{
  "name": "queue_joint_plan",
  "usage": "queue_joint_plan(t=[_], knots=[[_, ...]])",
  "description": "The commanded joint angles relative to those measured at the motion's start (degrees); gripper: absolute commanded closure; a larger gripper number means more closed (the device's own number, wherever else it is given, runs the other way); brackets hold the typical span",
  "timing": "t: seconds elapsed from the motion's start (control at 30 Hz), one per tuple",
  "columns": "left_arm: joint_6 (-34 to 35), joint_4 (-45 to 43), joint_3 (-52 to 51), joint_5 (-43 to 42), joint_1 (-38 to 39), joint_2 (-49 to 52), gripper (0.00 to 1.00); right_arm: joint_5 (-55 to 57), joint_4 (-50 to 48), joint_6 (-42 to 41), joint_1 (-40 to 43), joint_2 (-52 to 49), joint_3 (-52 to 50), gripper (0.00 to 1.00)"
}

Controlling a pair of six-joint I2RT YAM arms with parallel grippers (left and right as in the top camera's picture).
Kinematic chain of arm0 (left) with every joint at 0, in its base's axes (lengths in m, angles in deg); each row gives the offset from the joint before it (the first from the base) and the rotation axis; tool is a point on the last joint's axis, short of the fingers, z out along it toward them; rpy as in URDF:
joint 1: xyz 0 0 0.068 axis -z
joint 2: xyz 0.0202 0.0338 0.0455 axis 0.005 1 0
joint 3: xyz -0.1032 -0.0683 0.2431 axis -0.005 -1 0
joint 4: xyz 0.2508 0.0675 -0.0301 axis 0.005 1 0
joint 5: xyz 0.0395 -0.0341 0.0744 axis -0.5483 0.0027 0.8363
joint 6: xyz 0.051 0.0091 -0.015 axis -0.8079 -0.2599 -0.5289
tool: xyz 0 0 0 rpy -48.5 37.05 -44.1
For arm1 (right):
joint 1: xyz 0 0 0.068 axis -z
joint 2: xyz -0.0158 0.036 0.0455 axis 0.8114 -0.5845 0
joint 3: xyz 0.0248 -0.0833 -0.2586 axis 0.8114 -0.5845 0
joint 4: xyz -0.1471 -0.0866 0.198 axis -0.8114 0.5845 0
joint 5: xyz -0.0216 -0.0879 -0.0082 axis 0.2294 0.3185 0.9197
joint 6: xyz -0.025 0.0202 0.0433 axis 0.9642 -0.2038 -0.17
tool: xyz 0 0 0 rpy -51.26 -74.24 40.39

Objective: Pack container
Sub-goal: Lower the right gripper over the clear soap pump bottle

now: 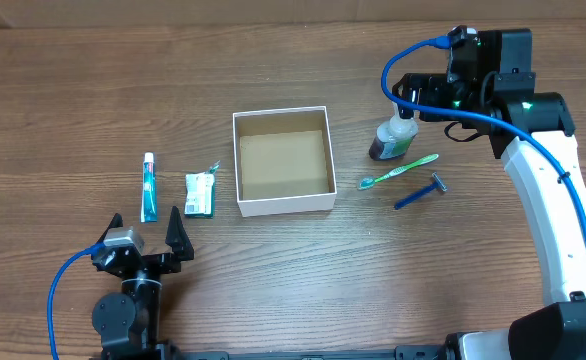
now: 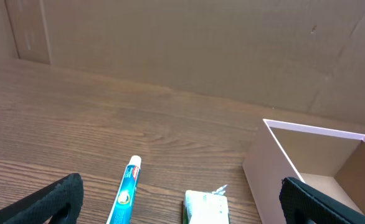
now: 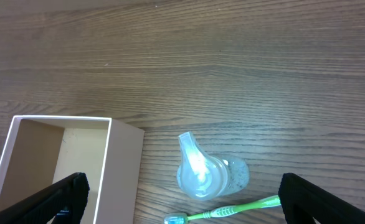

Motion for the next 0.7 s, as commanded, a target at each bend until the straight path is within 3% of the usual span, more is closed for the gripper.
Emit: queue_joint_plan(t=[0.0, 0.3, 0.67], knots=[[0.92, 0.07, -0.17, -0.83, -0.28, -0.59, 0.0, 5.16, -1.29, 14.56, -0.61, -4.17, 1.14, 0.0], [0.92, 0.07, -0.17, -0.83, -0.28, -0.59, 0.0, 5.51, -2.08, 16.11, -0.72, -6.84, 1.11, 0.0], [0.92, 0.07, -0.17, -0.83, -0.28, -0.59, 0.0, 3.23, -0.87, 13.84, -4.63, -6.84, 1.11, 0.09]])
